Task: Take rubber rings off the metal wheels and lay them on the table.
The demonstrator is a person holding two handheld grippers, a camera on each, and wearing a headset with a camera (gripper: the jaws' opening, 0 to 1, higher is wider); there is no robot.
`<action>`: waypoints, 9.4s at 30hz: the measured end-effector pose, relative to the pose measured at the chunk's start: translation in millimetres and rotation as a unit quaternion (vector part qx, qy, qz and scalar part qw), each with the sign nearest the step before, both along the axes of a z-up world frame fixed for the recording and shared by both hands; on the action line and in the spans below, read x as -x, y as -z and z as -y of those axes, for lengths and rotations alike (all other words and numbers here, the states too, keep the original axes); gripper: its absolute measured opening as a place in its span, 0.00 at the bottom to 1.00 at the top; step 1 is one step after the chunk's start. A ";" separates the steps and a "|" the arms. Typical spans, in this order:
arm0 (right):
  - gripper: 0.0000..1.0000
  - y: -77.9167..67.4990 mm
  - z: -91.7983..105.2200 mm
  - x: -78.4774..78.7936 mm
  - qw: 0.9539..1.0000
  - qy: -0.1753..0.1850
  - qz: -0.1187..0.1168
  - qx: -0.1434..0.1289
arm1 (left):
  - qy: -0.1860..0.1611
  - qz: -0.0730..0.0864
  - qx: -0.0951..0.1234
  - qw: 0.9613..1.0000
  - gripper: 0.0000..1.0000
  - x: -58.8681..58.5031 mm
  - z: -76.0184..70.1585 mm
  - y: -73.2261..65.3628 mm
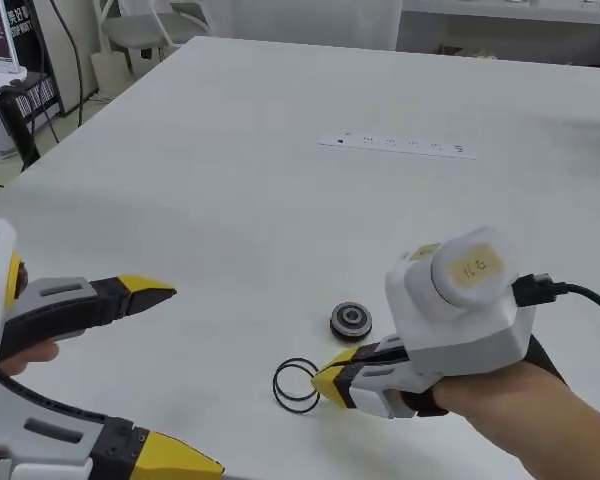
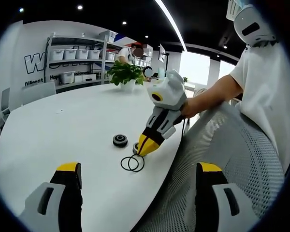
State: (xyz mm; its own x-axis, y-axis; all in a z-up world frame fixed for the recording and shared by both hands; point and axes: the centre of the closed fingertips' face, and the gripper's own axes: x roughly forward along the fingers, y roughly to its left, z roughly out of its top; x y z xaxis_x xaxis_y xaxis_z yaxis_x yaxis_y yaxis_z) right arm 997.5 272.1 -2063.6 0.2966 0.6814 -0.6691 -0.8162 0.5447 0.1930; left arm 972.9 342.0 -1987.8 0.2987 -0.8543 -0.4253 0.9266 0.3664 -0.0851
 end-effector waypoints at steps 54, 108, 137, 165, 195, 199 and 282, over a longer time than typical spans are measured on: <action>0.25 -127.2 37.6 -71.9 0.982 0.027 0.162 -0.095 | 0.047 0.054 0.016 0.997 0.99 -2.5 6.2 -54.9; 0.24 13.6 69.6 -68.9 0.998 -0.008 0.068 0.011 | 0.065 0.063 -0.011 0.996 0.32 -107.5 127.4 39.2; 0.18 17.2 58.1 -68.3 0.999 0.004 0.051 -0.011 | 0.048 0.036 -0.056 0.997 0.08 -102.1 126.3 76.3; 0.00 13.4 73.7 -73.5 0.992 0.104 -0.032 -0.061 | 0.056 0.043 -0.059 0.996 0.08 -99.5 126.2 76.5; 0.00 -4.3 59.1 -67.7 0.982 0.131 -0.084 -0.104 | 0.062 0.056 -0.064 0.994 0.08 -97.7 128.0 75.1; 0.00 -6.0 56.8 -67.4 0.983 0.125 -0.082 -0.108 | 0.062 0.056 -0.064 0.994 0.08 -97.6 128.1 75.4; 0.00 -31.3 50.7 -69.9 0.989 0.103 -0.038 -0.098 | 0.137 0.064 -0.060 0.987 0.82 -49.7 63.4 -24.1</action>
State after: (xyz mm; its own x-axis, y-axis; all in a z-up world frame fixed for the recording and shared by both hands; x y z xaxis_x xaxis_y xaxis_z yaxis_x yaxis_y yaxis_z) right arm 1067.4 221.4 -2032.3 0.3967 0.7301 -0.5565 -0.6700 0.6447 0.3682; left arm 1022.5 278.7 -1963.7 0.1202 -0.8565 -0.5019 0.9927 0.1002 0.0668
